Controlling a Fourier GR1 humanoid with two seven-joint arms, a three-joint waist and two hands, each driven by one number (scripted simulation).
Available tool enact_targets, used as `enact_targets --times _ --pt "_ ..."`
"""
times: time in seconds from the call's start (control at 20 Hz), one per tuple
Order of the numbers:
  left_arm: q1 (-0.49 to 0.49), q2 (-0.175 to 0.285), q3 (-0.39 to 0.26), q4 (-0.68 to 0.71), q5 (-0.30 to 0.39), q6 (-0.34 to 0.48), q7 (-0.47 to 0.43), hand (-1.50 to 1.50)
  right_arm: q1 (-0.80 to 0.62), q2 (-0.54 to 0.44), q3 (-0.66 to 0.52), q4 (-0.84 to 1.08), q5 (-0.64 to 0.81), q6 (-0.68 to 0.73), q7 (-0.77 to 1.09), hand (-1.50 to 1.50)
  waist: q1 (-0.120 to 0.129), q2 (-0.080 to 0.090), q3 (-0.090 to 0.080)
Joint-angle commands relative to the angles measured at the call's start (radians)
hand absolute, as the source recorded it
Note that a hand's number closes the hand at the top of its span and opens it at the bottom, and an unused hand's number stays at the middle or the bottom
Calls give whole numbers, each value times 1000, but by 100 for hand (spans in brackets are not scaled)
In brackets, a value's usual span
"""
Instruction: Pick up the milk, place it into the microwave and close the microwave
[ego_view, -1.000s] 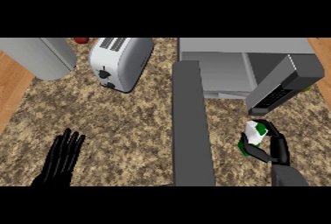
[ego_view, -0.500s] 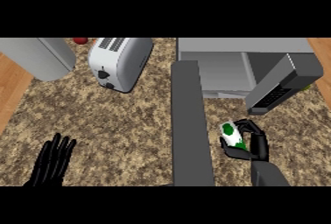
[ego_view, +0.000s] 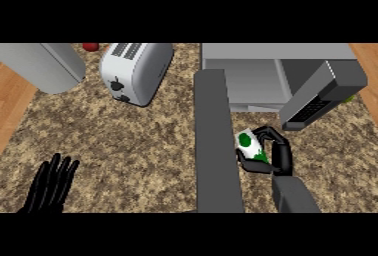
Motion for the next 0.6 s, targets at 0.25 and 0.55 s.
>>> enact_targets --times 0.25,0.55 --pt "21 2 47 25 6 -64 -24 -150 -44 -4 110 -161 -5 -184 195 150 2 2 0" --pt "-59 -59 12 38 -42 -8 44 -150 -140 7 140 -87 15 -297 279 150 5 4 1"
